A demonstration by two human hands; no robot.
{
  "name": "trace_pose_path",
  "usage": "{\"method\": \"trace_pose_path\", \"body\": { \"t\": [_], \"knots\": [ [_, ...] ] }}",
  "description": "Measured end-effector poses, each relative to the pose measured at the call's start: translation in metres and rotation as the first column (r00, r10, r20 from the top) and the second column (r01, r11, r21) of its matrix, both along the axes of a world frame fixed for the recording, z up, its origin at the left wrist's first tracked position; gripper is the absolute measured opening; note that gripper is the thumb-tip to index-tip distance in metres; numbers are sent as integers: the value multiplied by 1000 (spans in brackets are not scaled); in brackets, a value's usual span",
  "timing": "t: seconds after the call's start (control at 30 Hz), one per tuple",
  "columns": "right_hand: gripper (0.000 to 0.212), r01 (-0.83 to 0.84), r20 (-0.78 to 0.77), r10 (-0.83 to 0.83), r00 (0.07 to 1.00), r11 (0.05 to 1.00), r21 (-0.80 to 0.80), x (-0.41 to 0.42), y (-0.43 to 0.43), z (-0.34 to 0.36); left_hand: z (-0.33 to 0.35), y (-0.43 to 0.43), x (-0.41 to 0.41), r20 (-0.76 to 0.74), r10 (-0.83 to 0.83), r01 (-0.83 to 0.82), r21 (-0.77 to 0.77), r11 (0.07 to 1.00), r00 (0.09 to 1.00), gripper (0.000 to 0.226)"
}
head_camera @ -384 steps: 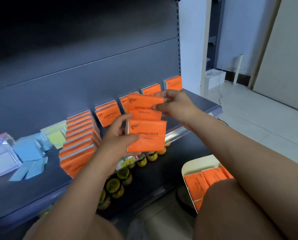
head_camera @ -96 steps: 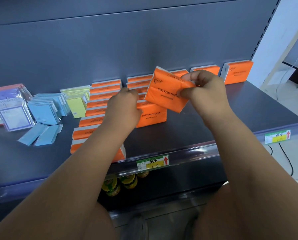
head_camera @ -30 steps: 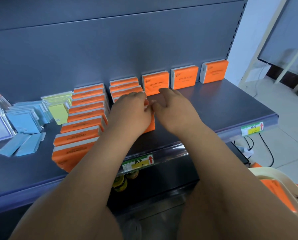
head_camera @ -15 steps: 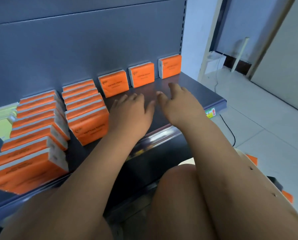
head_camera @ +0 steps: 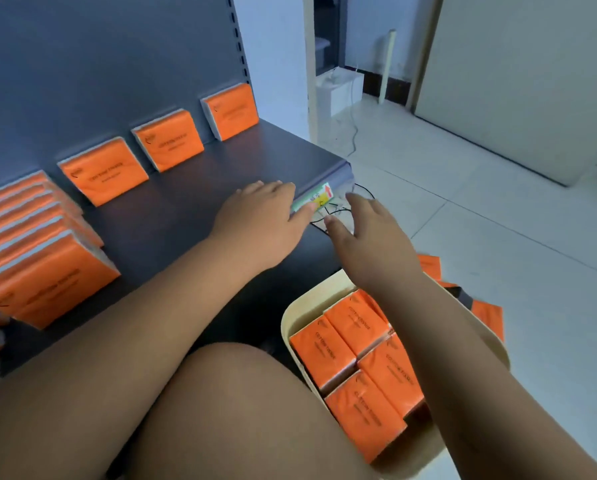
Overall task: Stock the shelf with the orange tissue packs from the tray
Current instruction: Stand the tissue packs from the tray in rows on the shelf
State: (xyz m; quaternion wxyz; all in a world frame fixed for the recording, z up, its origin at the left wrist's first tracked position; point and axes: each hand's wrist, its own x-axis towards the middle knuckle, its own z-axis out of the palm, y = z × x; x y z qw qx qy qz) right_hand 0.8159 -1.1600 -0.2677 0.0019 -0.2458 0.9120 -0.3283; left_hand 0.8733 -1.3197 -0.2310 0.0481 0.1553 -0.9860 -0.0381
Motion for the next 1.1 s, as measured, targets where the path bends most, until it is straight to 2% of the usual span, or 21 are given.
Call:
{"method": "trace_pose_path", "body": {
  "t": [0.17,0.3,0.43,0.57,0.7,0.8,0.93,1.0,1.1],
  "knots": [
    [56,47,53,-49,997,998,37,-13,37,-20,-20,29,-28,190,-95,83,74,994,977,60],
    [53,86,120,-96,988,993,83,-22,64,-45,-47,50,-44,269,-127,107,89,990,955,58],
    [48,145,195,-170,966,980,138,-30,88,-75,-88,70,-54,337,-165,96,212,973,927,59],
    [51,161,228,-214,950,960,228,-29,104,-107,-133,87,-60,373,-207,122,241,963,904,36],
    [53,108,284,-199,938,945,307,-24,107,-134,-165,92,-63,440,-165,46,268,962,883,35],
    [51,95,326,-197,925,948,304,-24,109,-155,-182,87,-64,464,-120,-21,288,957,878,32],
    [44,136,362,-242,900,946,293,-28,105,-173,-200,74,-65,512,-77,-106,318,942,856,46],
    [41,161,372,-266,889,943,291,-32,103,-181,-205,72,-64,547,-78,-132,334,933,834,41],
    [50,202,389,-308,868,935,291,-38,102,-189,-207,74,-67,572,-94,-155,370,916,815,39]
  ]
}}
